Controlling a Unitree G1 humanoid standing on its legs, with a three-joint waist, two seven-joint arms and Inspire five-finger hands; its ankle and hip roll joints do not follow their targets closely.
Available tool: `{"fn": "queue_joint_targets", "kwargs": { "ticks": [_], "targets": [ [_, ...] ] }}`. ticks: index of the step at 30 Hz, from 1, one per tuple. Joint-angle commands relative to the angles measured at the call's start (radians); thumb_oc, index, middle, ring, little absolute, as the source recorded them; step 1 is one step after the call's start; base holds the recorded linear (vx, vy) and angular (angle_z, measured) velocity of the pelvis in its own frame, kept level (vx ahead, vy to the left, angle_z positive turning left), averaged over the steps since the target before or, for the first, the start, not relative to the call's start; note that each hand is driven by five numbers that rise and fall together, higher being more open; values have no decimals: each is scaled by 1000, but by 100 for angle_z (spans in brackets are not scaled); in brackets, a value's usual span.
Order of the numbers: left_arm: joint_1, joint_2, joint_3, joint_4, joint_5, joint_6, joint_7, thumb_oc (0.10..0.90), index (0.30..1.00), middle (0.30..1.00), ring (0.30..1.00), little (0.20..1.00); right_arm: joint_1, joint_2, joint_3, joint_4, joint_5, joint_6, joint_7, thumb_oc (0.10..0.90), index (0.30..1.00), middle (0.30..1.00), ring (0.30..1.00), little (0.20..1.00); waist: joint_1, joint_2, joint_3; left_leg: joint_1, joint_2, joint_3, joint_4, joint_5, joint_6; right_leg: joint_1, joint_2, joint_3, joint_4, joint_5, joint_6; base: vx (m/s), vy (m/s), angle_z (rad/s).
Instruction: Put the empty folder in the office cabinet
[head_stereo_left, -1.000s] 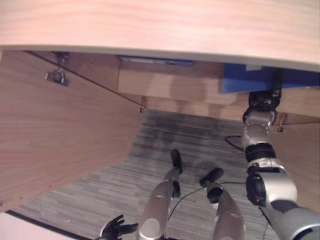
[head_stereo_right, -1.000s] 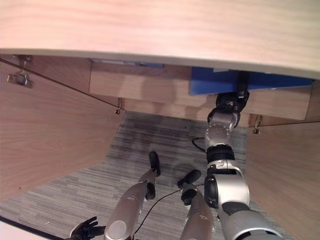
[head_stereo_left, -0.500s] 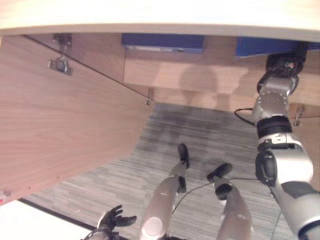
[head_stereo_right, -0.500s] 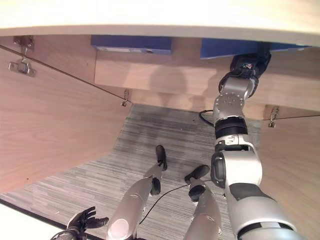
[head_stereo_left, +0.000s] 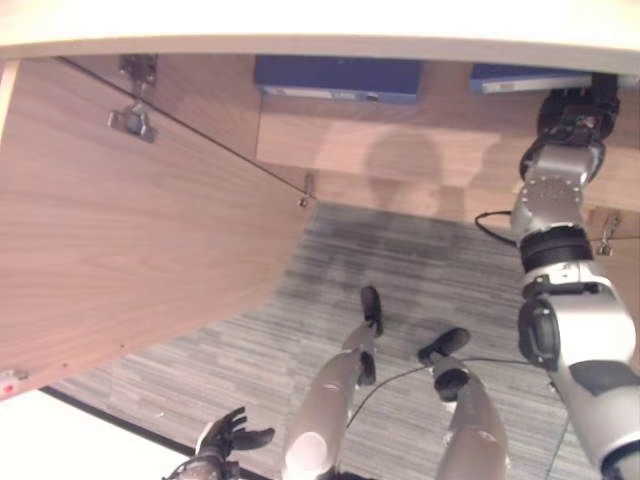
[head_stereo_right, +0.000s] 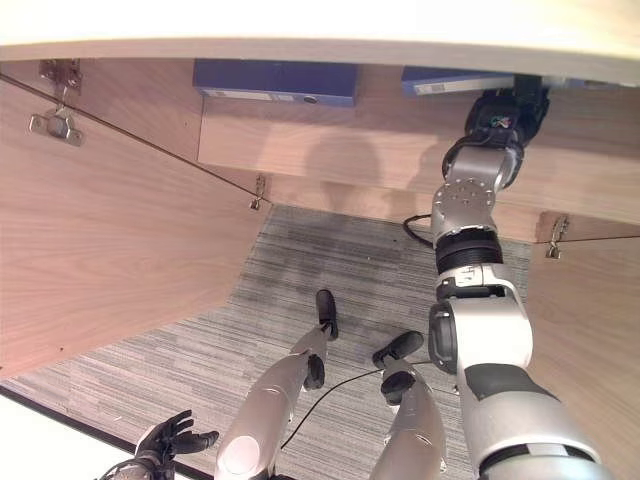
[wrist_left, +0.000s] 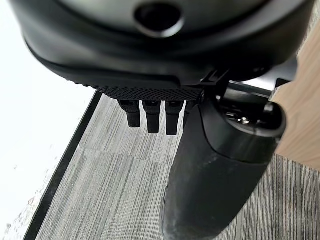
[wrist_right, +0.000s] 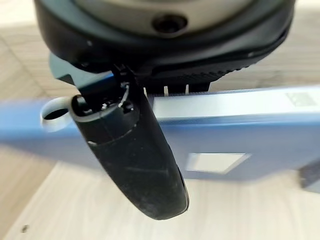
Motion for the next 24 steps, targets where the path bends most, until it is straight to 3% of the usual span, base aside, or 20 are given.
{"fn": "queue_joint_targets", "kwargs": {
  "ticks": [1, 7, 8, 9, 12, 15, 17, 21, 22, 24],
  "targets": [
    [108, 109, -59, 16, -22, 33, 26, 800, 900, 900, 900, 900, -82, -38, 68, -94, 7, -13, 142, 800, 900, 900, 900, 900, 25, -20, -27, 60, 65, 44, 44, -127, -160, 28, 32, 37, -220, 142, 111, 0, 0, 0],
    [118, 115, -55, 3, -38, 39, 13, 800, 900, 900, 900, 900, -58, -24, 115, -96, 1, 21, 164, 800, 900, 900, 900, 900, 20, -26, -21, 74, 67, 54, 35, -124, -162, 33, 36, 39, -230, 152, 112, -2, -23, 0],
    [101, 117, -70, 14, -35, 39, 15, 800, 900, 900, 900, 900, -23, -18, 127, -133, -16, 12, 157, 800, 900, 900, 900, 900, -3, -29, -15, 68, 60, 24, 49, -126, -167, 32, 59, 102, -249, 146, 107, -2, -174, -2],
    [99, 112, -59, 4, -43, 38, 15, 800, 900, 900, 900, 900, 12, 21, 113, -160, -15, 5, 159, 800, 900, 900, 900, 900, -33, -33, -4, 64, 60, 16, 61, -129, -164, 31, 88, 161, -263, 143, 100, 2, -168, 63],
    [110, 95, -52, -38, -59, 43, 28, 800, 900, 900, 900, 900, 52, 123, 37, -228, 17, -48, 147, 800, 900, 900, 900, 900, -45, -26, -6, 73, 51, 9, 41, -125, -153, 27, 92, 163, -272, 161, 99, -9, -7, 60],
    [123, 92, -44, -46, -57, 48, 27, 800, 900, 900, 900, 900, 82, 154, 35, -265, 19, -60, 152, 800, 900, 900, 900, 900, -49, -21, -11, 84, 43, 3, 31, -122, -151, 32, 89, 159, -282, 169, 101, -6, 7, -18],
    [121, 92, -36, -33, -58, 48, 20, 800, 900, 900, 900, 900, 104, 141, 69, -291, 13, -31, 178, 800, 900, 900, 900, 900, -53, -24, -14, 93, 40, 3, 23, -119, -151, 35, 88, 160, -285, 176, 103, -10, 14, 5],
    [137, 114, -21, -12, -51, 47, -28, 800, 900, 900, 900, 900, 107, 5, 255, -222, -59, 149, 273, 800, 900, 900, 900, 900, -52, -45, -18, 105, 41, 13, 17, -115, -155, 44, 90, 157, -300, 190, 107, -8, 2, 3],
    [135, 112, -22, -12, -51, 47, -29, 800, 900, 900, 900, 900, 102, 2, 256, -215, -56, 152, 278, 800, 900, 900, 900, 900, -53, -43, -18, 104, 41, 13, 16, -113, -154, 43, 91, 156, -303, 193, 106, 0, 0, 0],
    [141, 128, -26, -8, -46, 44, -56, 800, 900, 900, 900, 900, 92, -61, 342, -178, -119, 242, 321, 800, 900, 900, 900, 900, -51, -53, -17, 105, 41, 16, 12, -108, -155, 45, 92, 152, -305, 198, 108, 0, 0, 0]
  ]
}}
